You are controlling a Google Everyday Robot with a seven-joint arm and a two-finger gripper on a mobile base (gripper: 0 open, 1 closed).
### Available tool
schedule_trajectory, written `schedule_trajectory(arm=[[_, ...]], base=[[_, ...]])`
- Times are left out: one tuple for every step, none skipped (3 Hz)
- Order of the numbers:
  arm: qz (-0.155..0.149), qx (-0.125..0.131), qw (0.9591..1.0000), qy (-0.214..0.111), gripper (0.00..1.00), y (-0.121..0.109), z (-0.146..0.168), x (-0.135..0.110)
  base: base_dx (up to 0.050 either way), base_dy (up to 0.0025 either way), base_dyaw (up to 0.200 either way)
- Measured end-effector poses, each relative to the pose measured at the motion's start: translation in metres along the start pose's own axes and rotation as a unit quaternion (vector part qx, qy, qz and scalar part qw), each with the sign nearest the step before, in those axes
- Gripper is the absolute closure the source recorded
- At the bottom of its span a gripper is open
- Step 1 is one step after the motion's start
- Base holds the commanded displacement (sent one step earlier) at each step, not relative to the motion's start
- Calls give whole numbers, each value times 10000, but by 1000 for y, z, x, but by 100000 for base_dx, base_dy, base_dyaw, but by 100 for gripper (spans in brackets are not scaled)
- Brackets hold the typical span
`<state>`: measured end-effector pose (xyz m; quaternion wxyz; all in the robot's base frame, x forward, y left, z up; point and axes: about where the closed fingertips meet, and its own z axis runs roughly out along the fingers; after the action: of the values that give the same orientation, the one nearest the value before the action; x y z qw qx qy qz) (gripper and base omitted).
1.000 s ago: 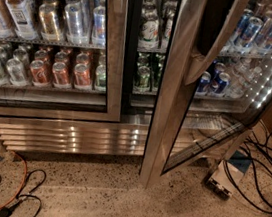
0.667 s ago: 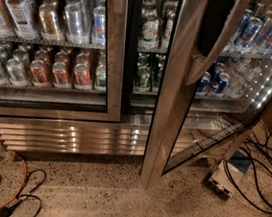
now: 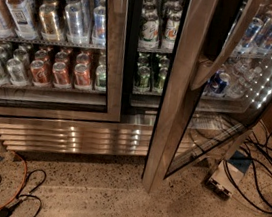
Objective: Open right fridge door
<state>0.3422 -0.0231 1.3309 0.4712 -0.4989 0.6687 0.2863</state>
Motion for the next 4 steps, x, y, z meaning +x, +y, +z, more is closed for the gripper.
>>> schedule_trajectory(arm=[[-103, 53, 9998, -143, 0, 4, -2, -10], [-364, 160, 9988, -297, 0, 21, -10, -34], [-674, -135, 9961, -558, 0, 44, 4, -65], [-743, -74, 9953, -619, 0, 50, -1, -70]], base=[[0, 0, 0], [0, 0, 0], [0, 0, 0], [0, 0, 0]])
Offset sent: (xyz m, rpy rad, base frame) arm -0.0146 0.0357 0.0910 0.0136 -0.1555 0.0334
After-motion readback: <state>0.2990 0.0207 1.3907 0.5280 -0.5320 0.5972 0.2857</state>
